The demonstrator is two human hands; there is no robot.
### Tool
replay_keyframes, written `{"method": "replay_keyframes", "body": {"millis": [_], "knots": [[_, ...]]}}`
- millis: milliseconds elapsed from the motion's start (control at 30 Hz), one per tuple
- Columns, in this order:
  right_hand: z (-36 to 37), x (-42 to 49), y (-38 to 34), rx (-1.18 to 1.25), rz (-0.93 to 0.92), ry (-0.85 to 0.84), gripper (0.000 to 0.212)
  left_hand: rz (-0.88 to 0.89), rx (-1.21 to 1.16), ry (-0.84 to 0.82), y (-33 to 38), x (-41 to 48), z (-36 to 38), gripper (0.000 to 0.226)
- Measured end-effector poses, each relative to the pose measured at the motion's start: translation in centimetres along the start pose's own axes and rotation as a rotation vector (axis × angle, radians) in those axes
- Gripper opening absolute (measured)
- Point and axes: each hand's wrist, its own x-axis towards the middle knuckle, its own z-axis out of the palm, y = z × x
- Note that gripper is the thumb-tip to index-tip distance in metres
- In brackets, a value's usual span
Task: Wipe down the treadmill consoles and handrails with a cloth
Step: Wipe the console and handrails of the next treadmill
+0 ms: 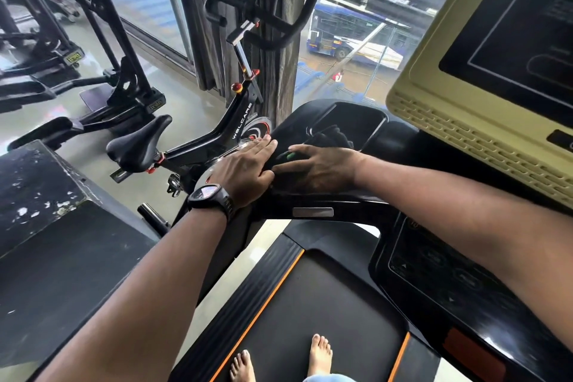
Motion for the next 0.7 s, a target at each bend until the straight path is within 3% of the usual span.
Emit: {"method": "replay_keyframes", "body": {"millis": [133,233,367,467,567,700], "knots": [[-0.4,-1.9,-0.7,0.039,0.050,-0.226,0.041,0.007,-0.013,0.003,-0.2,-0.3,0.0,0.068],[-1.7,-2.8,-0.4,0.091,0.035,-0.326,0.033,0.011,-0.022,-0.003,-0.2,-0.4,0.0,0.066],[-4.2,-4.9,-0.4,0.183,0.014,-0.662,0.023,0.001,-0.052,0.000,-0.3,-0.5,0.0,0.066],[-4.9,-6.5,-0.2,0.281,0.073,-0.696,0.022,0.010,-0.050,-0.003,-0.2,-0.6,0.0,0.065],[-4.8,-8.1,-0.5,0.358,0.125,-0.622,0.020,0.013,-0.047,0.000,0.0,-0.5,0.0,0.065],[-5.1,-8.2,-0.4,0.280,0.077,-0.689,0.025,0.014,-0.046,0.000,0.0,-0.5,0.1,0.065]]}}
